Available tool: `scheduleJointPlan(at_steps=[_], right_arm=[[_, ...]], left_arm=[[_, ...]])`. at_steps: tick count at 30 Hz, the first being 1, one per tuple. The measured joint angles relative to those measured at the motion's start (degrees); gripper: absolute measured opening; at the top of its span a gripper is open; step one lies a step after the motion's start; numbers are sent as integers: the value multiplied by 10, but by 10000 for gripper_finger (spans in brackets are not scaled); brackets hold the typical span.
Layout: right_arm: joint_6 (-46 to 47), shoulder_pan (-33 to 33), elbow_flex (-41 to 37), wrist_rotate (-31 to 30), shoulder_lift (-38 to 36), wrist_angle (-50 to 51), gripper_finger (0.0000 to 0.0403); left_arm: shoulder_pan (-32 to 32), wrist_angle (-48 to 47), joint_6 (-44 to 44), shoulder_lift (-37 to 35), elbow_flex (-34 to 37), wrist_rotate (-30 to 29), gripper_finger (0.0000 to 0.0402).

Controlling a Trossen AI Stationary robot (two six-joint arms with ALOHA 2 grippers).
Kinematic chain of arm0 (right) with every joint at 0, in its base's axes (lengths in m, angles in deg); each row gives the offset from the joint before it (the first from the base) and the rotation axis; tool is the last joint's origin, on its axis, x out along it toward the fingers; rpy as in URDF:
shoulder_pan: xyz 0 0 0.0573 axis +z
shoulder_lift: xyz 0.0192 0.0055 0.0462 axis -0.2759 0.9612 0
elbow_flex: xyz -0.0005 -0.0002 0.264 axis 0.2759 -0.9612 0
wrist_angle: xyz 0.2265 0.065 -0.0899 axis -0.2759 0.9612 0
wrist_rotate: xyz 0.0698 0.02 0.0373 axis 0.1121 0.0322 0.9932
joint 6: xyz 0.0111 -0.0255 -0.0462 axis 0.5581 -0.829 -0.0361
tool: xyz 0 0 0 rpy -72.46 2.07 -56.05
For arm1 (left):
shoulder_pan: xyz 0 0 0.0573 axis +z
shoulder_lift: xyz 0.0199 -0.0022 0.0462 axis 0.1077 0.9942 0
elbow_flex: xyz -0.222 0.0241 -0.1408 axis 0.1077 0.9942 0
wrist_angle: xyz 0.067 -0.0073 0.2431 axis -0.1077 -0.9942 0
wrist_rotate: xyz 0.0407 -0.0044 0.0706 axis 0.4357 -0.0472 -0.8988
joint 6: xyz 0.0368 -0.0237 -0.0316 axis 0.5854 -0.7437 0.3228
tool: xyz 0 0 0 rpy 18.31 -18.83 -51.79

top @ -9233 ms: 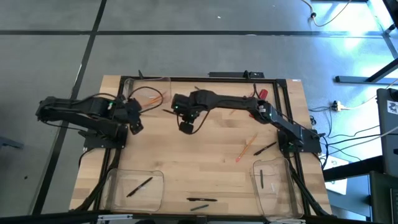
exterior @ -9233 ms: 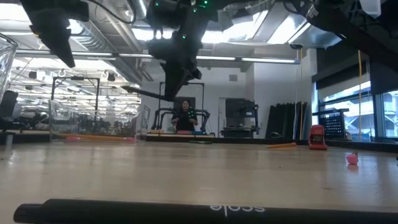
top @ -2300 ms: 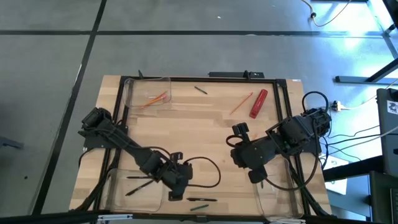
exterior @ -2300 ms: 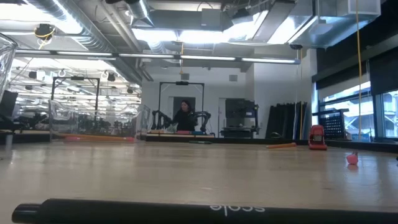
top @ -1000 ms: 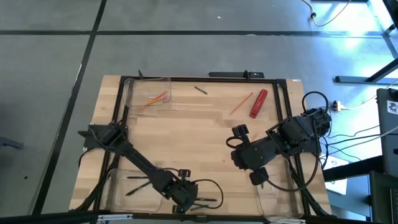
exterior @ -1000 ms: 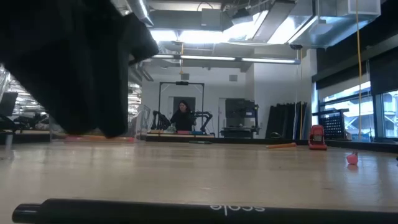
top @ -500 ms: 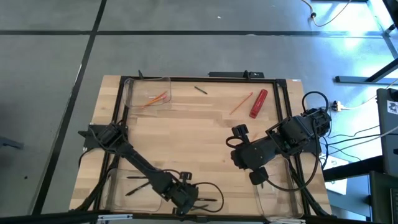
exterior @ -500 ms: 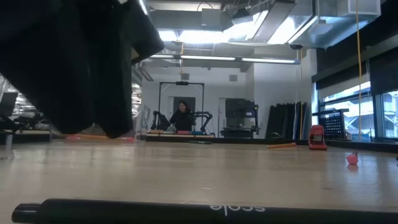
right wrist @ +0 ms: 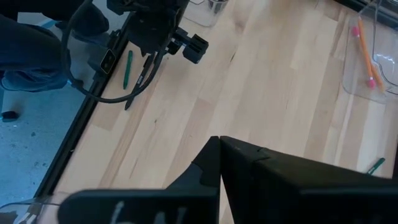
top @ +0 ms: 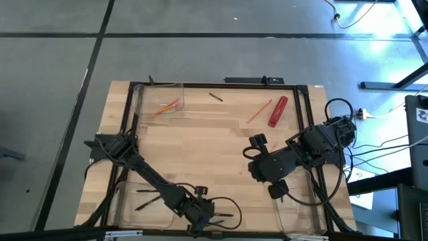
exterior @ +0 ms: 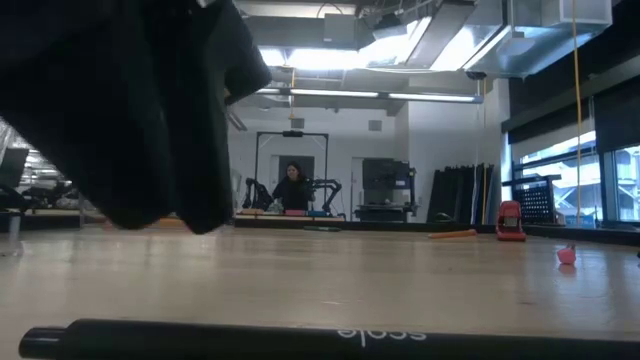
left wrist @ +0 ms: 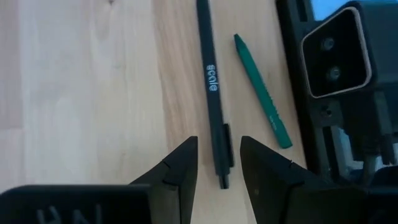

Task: Sort crayons/erasers/pens/pencils in bins
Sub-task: Put the black pen into the bottom left transparent bin

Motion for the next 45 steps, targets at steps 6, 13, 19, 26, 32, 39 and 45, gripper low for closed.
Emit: scheduleJointPlan(at_steps=[6,13,19,26,32,39,45], right_arm=[[0,0,0,0,0,0,10],[0,0,0,0,0,0,10],[0,0,0,0,0,0,10],[0,0,0,0,0,0,10],[-12,0,0,0,0,0,10],[-13,0,0,0,0,1,10],[-13,0,0,0,0,1,10]], left_arm=[[-1,11,-1,8,0,7,113],[-4,8,-1,18,0,-3,113],[-6,15,1,31,0,-4,113],[-6,16,9,31,0,-6,113],[-6,18,11,38,0,-15,113],[-10,21,23,44,-1,-25,113],[-9,20,41,45,-1,-31,113]])
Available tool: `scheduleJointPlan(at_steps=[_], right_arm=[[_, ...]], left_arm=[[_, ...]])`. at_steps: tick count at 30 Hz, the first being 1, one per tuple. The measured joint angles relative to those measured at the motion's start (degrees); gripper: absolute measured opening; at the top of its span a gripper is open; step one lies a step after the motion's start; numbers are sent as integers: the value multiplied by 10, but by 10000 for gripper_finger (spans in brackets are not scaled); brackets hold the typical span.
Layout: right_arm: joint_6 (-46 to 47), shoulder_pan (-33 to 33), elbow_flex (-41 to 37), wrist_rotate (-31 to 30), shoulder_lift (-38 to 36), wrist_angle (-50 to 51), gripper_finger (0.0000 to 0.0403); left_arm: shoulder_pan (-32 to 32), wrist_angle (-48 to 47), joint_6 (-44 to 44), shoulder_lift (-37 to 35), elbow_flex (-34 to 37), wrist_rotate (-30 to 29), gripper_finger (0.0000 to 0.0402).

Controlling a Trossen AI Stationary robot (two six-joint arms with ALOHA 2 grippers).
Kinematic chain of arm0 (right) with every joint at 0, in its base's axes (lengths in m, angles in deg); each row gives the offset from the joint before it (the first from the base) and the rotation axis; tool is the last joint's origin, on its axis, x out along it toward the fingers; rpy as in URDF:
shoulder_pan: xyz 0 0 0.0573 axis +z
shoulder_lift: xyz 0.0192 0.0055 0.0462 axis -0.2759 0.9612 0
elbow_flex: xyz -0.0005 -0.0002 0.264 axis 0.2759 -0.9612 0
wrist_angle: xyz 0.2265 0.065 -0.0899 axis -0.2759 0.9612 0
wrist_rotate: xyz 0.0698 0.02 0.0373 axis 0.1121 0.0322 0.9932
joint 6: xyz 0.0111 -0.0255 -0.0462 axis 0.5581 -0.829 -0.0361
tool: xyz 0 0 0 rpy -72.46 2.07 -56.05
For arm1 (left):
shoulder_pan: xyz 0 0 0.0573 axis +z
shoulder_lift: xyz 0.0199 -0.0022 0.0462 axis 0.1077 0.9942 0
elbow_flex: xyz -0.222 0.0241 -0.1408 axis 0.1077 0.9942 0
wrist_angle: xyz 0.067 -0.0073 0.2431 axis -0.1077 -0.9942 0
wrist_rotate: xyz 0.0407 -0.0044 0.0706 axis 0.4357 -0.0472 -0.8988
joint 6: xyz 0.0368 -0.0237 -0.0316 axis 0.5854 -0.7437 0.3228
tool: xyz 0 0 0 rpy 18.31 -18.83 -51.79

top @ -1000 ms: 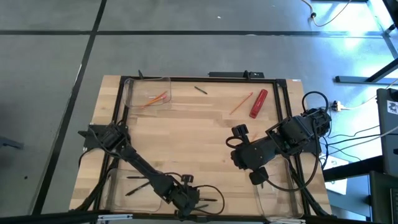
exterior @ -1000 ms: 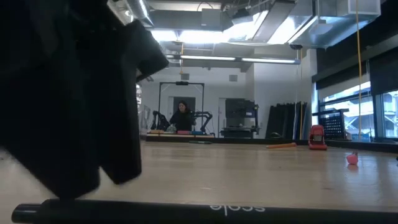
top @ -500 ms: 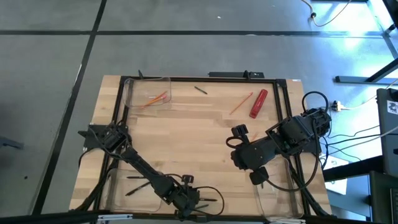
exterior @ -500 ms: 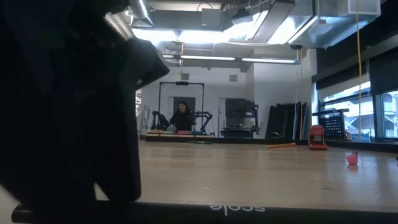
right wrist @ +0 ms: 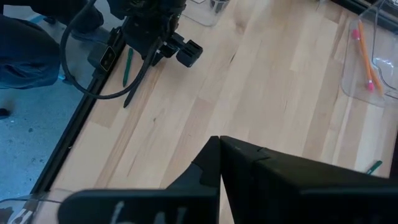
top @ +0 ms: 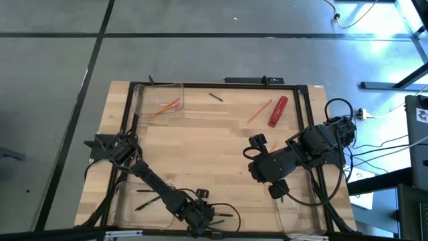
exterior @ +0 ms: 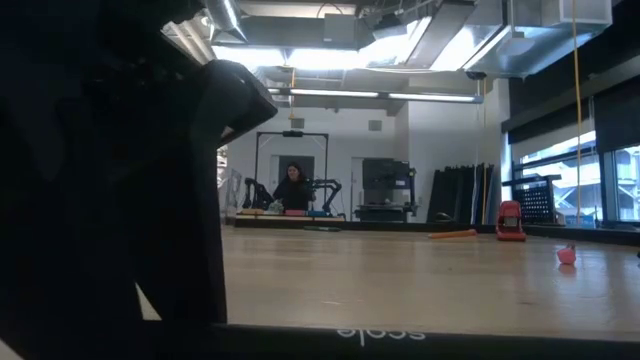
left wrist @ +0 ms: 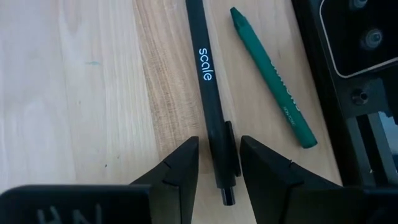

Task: Sort crayons/erasers/pens/pencils in bins
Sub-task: Put the black pen into the bottom left transparent bin

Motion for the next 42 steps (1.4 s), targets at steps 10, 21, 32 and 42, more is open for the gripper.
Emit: scheduleJointPlan(at_steps=[10,21,32,42], right_arm=[[0,0,0,0,0,0,10],[0,0,0,0,0,0,10],[0,0,0,0,0,0,10],[0,0,0,0,0,0,10]], left_arm=[[4,-5,0,0,0,0,96],[7,-8,0,1,0,-1,41],[7,-9,-31,-1,0,1,25],[10,-30,-44,-24,4,-33,29]])
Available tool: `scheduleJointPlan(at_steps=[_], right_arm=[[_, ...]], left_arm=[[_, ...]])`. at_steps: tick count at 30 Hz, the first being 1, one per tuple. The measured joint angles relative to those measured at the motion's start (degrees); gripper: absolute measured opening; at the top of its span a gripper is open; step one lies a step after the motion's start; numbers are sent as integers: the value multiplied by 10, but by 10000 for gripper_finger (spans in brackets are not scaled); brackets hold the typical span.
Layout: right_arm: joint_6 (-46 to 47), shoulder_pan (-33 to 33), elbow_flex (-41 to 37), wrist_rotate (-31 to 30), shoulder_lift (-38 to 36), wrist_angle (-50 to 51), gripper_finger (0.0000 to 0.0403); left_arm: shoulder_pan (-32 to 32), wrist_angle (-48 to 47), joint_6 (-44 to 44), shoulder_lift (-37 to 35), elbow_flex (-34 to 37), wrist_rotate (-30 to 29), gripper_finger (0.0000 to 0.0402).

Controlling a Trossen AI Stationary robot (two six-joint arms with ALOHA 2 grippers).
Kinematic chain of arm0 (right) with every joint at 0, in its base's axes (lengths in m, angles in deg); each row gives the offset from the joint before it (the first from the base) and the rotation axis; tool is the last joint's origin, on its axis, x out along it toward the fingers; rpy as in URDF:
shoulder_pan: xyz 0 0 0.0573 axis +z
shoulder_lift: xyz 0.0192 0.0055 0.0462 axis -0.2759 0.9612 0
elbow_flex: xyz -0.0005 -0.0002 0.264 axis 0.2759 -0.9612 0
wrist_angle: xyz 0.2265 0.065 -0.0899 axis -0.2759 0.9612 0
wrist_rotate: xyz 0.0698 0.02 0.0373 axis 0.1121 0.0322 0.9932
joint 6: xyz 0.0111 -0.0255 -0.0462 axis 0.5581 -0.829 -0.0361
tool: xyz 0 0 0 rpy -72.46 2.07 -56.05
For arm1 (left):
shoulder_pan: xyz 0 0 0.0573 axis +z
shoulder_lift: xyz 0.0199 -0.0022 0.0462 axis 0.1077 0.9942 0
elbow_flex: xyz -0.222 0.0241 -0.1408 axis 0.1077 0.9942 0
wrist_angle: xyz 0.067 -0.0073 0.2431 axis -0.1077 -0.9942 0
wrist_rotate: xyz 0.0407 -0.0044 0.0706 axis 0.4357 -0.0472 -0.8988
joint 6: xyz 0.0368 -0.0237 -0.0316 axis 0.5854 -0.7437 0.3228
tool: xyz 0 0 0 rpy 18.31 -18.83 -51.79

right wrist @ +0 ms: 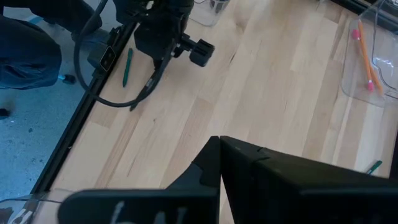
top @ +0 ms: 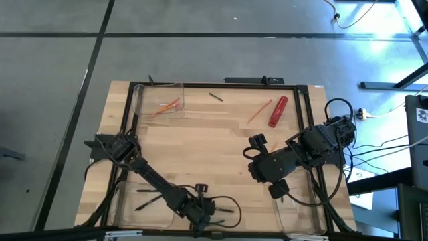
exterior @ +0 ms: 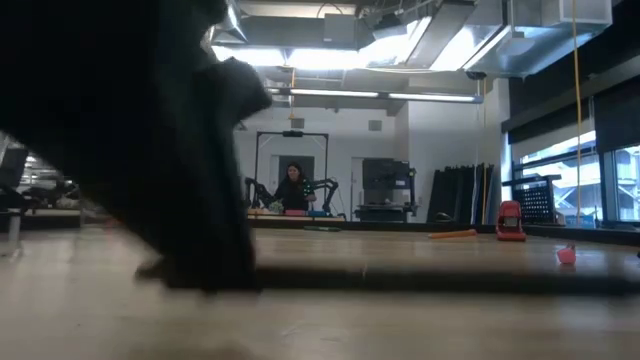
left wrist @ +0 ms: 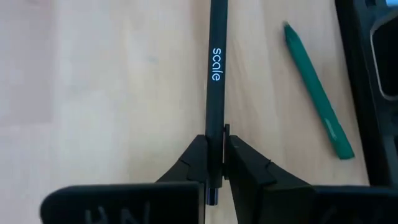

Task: Sort crayons/erasers/pens/pencils in bins
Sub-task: Put the black pen into the bottom left transparent bin

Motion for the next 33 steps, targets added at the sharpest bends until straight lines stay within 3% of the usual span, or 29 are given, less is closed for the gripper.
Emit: scheduleJointPlan(at_steps=[17,27,33], right_arm=[[1,0,0,0,0,1,10],[0,0,0,0,0,1,10],[0,0,0,0,0,1,10]], left_arm=[[6,-105,-3,-110,-2,-31,29],[-13,-195,-39,-210,-2,-37,29],[-35,-285,-106,-270,-3,-36,34]])
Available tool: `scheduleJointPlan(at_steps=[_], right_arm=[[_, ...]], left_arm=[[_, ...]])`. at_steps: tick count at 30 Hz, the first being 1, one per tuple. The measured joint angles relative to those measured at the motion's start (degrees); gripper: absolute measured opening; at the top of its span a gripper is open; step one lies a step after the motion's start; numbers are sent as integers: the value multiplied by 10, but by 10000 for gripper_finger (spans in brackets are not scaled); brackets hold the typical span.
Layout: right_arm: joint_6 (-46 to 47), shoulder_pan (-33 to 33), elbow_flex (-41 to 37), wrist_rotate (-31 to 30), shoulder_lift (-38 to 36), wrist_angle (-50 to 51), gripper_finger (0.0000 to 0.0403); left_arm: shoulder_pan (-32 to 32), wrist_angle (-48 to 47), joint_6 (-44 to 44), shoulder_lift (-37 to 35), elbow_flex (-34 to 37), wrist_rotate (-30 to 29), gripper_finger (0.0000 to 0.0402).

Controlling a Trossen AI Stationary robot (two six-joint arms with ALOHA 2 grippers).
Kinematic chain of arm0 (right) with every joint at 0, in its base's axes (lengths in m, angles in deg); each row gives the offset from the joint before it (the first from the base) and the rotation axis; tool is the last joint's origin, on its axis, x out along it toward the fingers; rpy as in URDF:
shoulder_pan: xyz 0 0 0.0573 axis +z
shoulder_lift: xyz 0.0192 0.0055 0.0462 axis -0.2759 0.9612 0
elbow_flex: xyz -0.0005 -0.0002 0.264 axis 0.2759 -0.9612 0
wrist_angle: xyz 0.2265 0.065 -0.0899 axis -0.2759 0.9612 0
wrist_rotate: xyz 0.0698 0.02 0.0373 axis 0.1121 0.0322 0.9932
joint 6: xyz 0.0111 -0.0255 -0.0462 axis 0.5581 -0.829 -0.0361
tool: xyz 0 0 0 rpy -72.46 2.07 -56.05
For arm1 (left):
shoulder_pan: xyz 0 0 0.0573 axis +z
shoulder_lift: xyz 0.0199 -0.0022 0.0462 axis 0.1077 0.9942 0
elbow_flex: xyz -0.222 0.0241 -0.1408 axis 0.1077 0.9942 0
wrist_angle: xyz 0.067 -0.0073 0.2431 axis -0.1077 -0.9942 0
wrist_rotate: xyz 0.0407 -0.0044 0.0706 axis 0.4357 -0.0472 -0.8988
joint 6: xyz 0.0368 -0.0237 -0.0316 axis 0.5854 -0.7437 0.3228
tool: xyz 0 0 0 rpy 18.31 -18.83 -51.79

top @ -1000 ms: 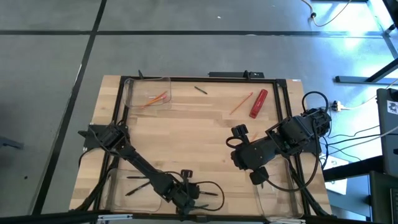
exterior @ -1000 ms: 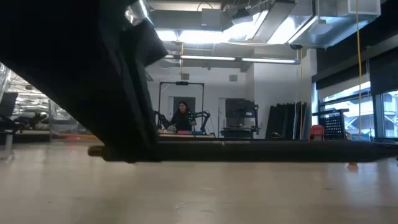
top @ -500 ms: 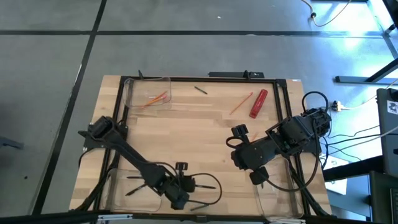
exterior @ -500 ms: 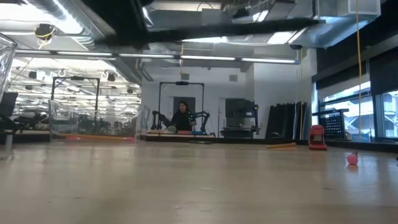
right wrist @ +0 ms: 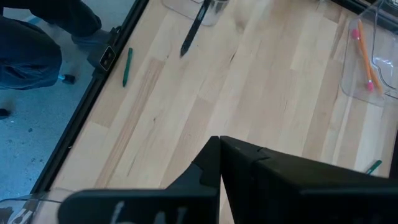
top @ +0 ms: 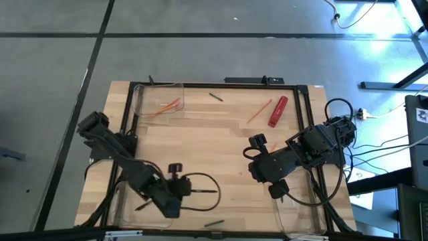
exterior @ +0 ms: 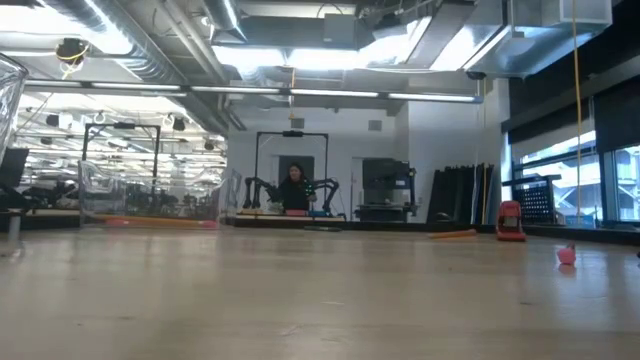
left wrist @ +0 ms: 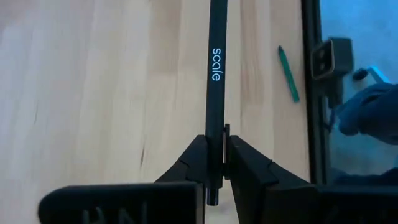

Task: Sort crayons/erasers/pens/pencils in bins
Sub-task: Put the black pen into the bottom left transparent bin

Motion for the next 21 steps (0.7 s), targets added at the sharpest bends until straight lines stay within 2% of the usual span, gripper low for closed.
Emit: scheduleJointPlan(at_steps=[8,21], right_arm=[[0,0,0,0,0,0,10],[0,0,0,0,0,-2,10]], left_arm=[[-42,-140,-129,-50,0,63,33],[-138,-205,-265,-59,0,158,41]])
